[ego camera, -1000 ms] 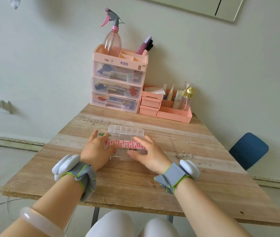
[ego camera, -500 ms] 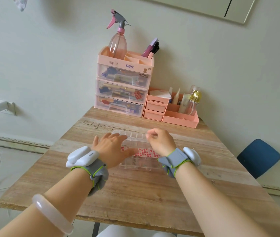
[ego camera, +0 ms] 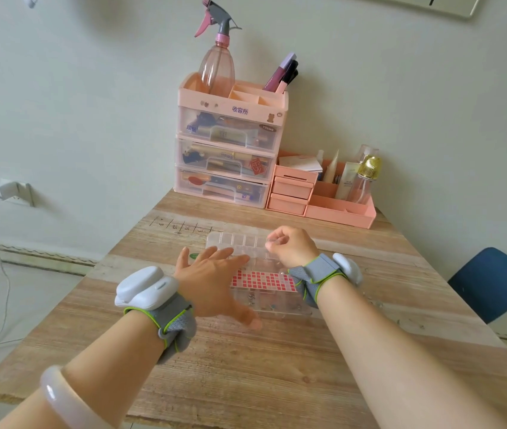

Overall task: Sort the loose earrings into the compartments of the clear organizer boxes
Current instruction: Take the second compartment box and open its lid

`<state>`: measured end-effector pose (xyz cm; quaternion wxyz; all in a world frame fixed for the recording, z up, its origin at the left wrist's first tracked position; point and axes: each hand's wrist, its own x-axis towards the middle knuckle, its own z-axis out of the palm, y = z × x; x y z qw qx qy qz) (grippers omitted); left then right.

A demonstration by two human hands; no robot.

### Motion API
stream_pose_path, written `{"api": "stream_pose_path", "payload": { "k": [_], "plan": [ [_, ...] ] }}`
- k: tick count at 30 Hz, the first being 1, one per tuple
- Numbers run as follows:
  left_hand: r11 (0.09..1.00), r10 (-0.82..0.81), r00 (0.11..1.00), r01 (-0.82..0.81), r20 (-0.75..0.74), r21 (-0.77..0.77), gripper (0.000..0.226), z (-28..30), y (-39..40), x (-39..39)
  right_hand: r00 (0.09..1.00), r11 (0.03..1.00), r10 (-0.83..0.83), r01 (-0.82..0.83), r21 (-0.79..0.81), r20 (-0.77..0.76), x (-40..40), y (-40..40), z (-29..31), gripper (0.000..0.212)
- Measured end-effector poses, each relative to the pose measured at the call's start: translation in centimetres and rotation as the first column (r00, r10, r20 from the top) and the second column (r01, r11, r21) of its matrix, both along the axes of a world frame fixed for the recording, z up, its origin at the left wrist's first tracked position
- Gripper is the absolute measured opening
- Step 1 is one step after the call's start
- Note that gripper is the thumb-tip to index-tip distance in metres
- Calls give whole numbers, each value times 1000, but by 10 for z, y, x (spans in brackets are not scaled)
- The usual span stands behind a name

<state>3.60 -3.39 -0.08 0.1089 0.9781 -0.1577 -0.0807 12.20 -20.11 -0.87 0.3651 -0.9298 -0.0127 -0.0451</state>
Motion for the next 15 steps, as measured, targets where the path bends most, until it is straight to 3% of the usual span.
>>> {"api": "stream_pose_path", "payload": {
  "k": [8, 15],
  "plan": [
    [999, -12, 999, 14, 51, -30, 102, -1, -3, 7, 952, 973, -163, 112, 199, 260, -4, -9, 13, 10],
    [995, -6, 987, 21, 160, -93, 71, -2, -17, 20, 962, 902, -223, 143, 408, 156, 0, -24, 16, 20]
  ]
}}
